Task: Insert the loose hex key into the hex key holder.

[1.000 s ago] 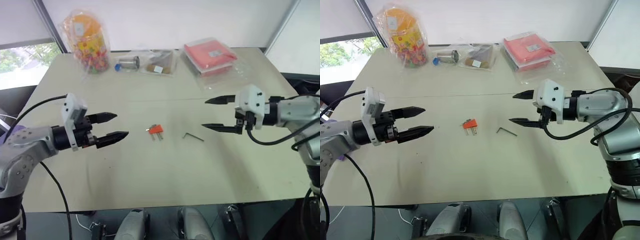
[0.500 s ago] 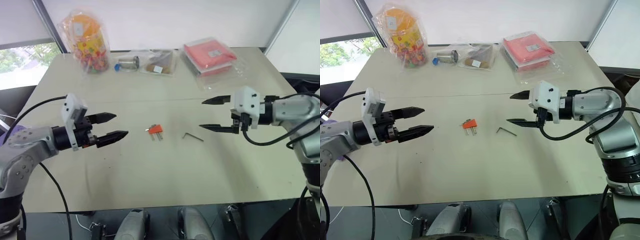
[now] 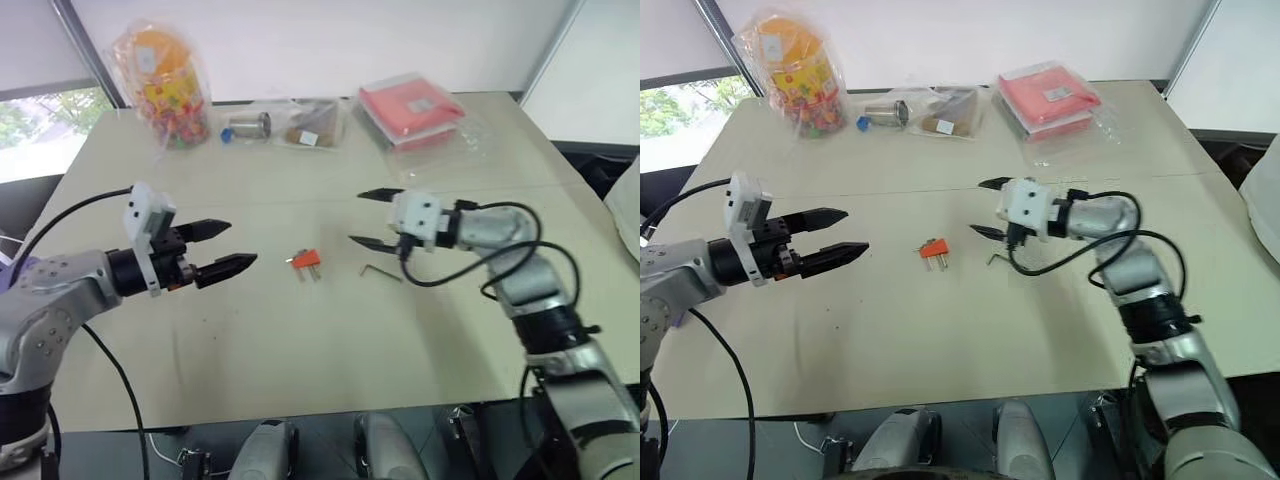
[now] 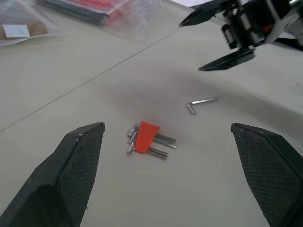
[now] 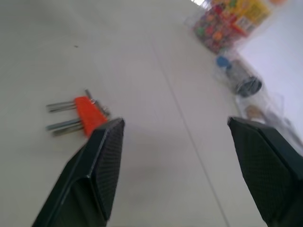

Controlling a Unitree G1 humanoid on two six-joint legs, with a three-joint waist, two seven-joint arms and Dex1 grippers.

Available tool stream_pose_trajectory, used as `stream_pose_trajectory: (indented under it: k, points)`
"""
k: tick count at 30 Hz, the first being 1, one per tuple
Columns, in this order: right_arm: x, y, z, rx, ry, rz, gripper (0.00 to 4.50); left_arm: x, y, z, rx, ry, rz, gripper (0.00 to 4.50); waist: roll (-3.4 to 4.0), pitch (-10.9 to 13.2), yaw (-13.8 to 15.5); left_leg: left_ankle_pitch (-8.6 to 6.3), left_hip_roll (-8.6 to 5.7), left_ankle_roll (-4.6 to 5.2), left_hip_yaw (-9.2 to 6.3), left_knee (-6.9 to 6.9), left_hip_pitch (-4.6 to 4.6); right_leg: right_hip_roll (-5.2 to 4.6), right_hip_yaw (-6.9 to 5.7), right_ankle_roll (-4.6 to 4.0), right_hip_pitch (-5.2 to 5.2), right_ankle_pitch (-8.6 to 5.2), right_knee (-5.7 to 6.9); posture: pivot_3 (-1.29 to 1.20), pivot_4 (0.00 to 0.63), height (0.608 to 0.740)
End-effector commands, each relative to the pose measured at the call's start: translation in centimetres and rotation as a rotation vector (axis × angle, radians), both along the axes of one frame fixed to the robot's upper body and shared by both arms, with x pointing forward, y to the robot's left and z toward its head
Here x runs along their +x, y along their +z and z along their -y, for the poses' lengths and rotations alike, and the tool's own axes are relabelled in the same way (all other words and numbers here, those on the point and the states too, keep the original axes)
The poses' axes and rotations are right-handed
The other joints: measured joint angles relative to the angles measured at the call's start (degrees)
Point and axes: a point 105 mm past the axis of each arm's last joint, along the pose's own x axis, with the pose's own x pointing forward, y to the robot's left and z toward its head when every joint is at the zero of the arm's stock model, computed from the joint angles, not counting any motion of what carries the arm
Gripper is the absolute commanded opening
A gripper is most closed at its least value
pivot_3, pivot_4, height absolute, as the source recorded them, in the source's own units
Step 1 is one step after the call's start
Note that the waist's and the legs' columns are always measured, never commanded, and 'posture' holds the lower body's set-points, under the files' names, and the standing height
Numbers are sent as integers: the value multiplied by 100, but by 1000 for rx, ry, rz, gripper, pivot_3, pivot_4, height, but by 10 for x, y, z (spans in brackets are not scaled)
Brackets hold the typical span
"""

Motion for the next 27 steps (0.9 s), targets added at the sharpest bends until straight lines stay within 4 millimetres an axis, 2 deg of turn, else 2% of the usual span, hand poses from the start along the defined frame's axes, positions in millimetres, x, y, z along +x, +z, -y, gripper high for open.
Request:
stream_pose_trajectory:
  k: [1, 5, 9, 27]
  points:
    - [12, -13, -13, -28, -49, 100, 3585, -2, 6, 0, 23, 18, 54, 4457, 0, 0, -3, 0, 0, -1, 0, -2, 1, 0, 0, 0, 0, 0, 1, 0, 150, 740]
    - [13, -39, -20, -70, -49, 78, 3585, -5, 6, -4, 22, 43, 57, 4457, 1, 0, 17, 1, -5, -1, -1, 3, -10, -1, 0, 0, -7, 0, 1, 0, 150, 740]
    - [14, -51, -23, -107, -36, 71, 3585, -9, 3, -4, 28, 53, 57, 4457, 1, 0, -7, 1, -4, -1, -1, 4, -9, 1, 0, 0, -6, 0, 2, 0, 150, 740]
    - [-2, -73, -42, -145, 75, -68, 3585, -14, -3, -2, 37, 77, 58, 4457, 1, 0, -19, 1, -2, -1, -2, 2, -3, 4, 0, 0, -4, 0, 6, 0, 150, 740]
